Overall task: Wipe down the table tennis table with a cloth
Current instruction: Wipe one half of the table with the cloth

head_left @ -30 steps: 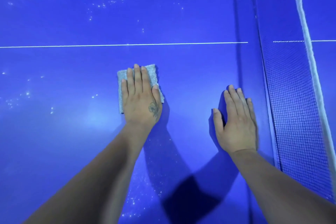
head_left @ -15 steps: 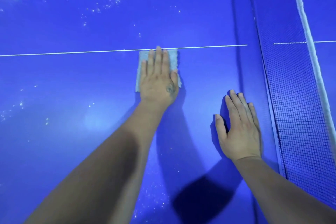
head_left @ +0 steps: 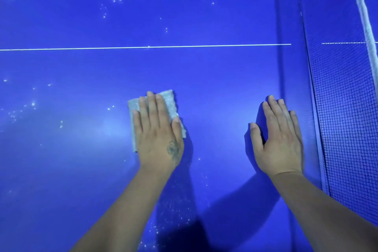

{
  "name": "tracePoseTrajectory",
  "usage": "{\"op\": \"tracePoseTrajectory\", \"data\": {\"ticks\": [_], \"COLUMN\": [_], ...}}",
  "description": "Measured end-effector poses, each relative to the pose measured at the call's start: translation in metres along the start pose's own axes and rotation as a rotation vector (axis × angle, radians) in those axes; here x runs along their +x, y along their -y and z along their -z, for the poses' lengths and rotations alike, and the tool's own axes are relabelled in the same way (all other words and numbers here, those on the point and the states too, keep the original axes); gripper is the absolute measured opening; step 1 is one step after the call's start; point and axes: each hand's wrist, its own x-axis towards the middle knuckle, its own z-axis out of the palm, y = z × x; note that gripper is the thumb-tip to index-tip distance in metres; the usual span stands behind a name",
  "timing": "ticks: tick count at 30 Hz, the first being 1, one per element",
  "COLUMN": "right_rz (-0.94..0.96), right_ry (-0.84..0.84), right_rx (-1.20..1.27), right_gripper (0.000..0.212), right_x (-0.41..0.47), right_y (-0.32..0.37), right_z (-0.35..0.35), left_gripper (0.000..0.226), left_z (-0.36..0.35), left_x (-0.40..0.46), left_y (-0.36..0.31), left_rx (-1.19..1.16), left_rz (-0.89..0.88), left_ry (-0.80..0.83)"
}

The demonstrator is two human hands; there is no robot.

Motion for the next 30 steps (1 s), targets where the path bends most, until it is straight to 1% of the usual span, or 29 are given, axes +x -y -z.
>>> {"op": "tracePoseTrajectory", "data": {"ticks": [4,9,10,12,14,17,20,23,27,30], "right_rz": [0.002,0.009,0.010,0.009,0.006,-0.001,-0.005,-0.005,-0.001,-0.005], "right_ry": [0.002,-0.016,-0.016,-0.016,-0.015,-0.012,-0.008,-0.009,0.001,-0.002], "right_rx": [-0.002,0.001,0.002,0.003,0.004,0.004,0.005,0.011,-0.004,-0.014], "right_gripper": [0.063,0.062,0.062,0.062,0.062,0.062,0.062,0.062,0.063,0.063], "right_x": [0.000,0.000,0.000,0.000,0.000,0.000,0.000,-0.001,-0.001,-0.002], "right_y": [0.000,-0.001,-0.001,-0.002,-0.001,-0.001,-0.001,0.000,0.001,0.002], "right_z": [-0.001,-0.002,-0.002,-0.003,-0.002,-0.002,-0.002,-0.001,0.001,0.000], "left_gripper": [0.069,0.067,0.068,0.070,0.072,0.067,0.064,0.063,0.062,0.063], "left_z": [-0.007,-0.011,-0.010,-0.006,-0.002,-0.001,0.000,0.005,0.005,0.003], "left_x": [-0.009,0.036,0.052,0.086,0.111,0.119,0.088,0.043,-0.021,-0.061], "left_y": [-0.040,-0.079,-0.080,-0.071,-0.049,-0.003,0.032,0.044,0.038,0.012], "left_rx": [-0.026,-0.096,-0.107,-0.119,-0.106,-0.095,-0.094,-0.096,-0.066,-0.071], "left_rz": [-0.126,-0.304,-0.313,-0.277,-0.217,-0.174,-0.112,-0.058,-0.062,-0.094], "left_ry": [-0.002,0.004,0.008,0.028,0.055,0.027,-0.038,-0.025,0.012,0.049]}}
